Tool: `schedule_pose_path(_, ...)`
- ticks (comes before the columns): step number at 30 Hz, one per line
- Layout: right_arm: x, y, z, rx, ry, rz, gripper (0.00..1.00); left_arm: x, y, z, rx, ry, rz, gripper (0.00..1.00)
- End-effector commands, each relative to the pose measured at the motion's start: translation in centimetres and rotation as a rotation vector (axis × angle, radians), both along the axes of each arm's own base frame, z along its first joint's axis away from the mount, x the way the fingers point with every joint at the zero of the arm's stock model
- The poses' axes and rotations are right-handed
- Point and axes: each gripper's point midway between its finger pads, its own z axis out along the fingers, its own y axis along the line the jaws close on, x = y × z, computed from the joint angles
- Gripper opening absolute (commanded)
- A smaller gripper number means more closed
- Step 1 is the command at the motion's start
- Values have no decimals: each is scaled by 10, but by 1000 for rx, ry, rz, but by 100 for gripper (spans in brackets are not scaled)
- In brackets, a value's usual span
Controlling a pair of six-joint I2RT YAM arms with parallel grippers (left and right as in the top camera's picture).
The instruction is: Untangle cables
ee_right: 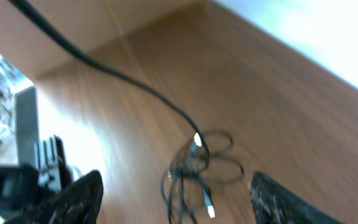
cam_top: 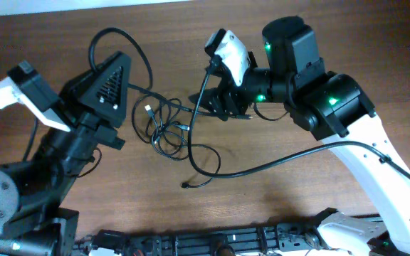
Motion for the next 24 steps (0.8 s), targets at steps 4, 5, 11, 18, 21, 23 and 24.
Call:
schedule_pose_path(4, -2, 32, -1, 104, 68, 154, 74, -9, -16, 33, 6, -52, -117, 2)
schedule_pose_path(5, -5, 38, -1, 123, 73, 192, 74, -8, -19, 35, 11, -49, -137, 2)
schedule_pose_path(11, -16, 69, -1, 161, 48, 301, 74, 5, -33, 37, 22, -18, -215, 1)
schedule_pose_path(18, -22, 89, 22, 226, -74, 356, 62, 1, -34, 48, 7, -43, -228, 1)
schedule_pose_path(21, -22, 90, 25, 234, -84, 357, 4, 0, -33, 49, 7, -48, -228, 2)
schedule_pose_path(23, -22, 90, 25, 234, -83, 357, 4, 0, -33, 49, 7, -48, -228, 1)
schedule_pose_path(24, -21, 90, 25, 233, -84, 353, 4, 0, -33, 49, 6, -49, -227, 2)
